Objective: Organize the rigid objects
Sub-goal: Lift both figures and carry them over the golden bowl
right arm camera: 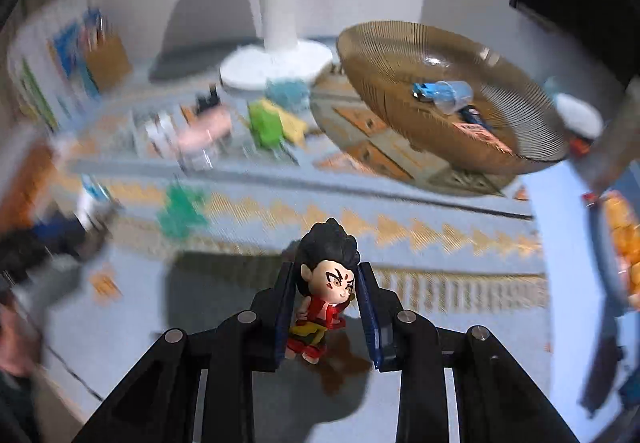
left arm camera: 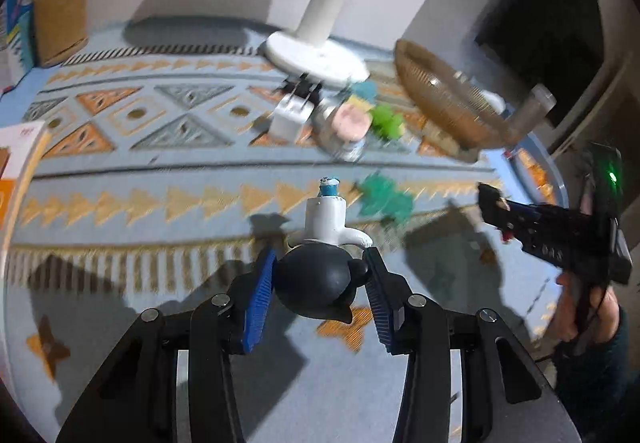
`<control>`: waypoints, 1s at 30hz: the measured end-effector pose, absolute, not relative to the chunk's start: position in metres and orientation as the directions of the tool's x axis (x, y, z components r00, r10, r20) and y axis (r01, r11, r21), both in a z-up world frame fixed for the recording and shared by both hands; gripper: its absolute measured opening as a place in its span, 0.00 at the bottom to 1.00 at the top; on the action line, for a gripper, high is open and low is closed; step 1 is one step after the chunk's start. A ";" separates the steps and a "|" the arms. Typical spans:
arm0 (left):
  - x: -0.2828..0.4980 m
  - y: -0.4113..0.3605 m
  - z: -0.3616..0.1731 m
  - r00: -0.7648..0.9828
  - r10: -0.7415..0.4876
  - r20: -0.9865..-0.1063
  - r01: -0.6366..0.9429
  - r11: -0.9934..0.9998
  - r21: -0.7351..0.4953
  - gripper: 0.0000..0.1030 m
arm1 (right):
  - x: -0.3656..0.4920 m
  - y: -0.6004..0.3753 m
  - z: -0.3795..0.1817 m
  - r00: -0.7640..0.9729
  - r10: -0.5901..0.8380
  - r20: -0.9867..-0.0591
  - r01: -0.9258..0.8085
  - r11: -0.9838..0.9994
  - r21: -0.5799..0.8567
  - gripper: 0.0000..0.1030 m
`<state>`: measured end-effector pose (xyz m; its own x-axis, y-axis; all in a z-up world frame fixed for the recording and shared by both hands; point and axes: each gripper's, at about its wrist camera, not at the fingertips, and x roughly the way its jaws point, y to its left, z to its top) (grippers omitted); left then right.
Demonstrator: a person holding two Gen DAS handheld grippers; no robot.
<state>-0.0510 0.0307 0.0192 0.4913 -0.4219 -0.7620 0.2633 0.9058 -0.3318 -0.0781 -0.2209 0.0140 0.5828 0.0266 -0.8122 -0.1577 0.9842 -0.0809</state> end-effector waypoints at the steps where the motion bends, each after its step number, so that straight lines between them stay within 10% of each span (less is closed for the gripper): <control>1: -0.053 0.029 0.017 0.491 -0.406 -0.771 0.260 0.913 -0.315 0.40 | -0.082 -0.216 0.009 0.590 -0.008 -0.807 -0.164 0.978 -0.129 0.29; 5: -0.061 0.021 0.016 0.504 -0.347 -0.791 0.268 0.933 -0.239 0.40 | -0.098 -0.201 -0.003 0.603 -0.033 -0.797 -0.211 0.957 -0.199 0.29; 12: -0.067 0.019 0.016 0.499 -0.353 -0.791 0.281 0.930 -0.237 0.54 | -0.121 -0.233 -0.005 0.579 0.189 -0.793 -0.209 0.975 0.079 0.69; 25: -0.069 0.000 0.010 0.505 -0.321 -0.801 0.290 0.937 -0.193 0.60 | -0.100 -0.237 -0.008 0.580 0.199 -0.790 -0.110 0.980 0.166 0.68; 30: -0.065 -0.001 0.010 0.517 -0.309 -0.798 0.285 0.942 -0.180 0.50 | -0.098 -0.232 -0.007 0.615 0.120 -0.780 -0.089 0.993 0.083 0.34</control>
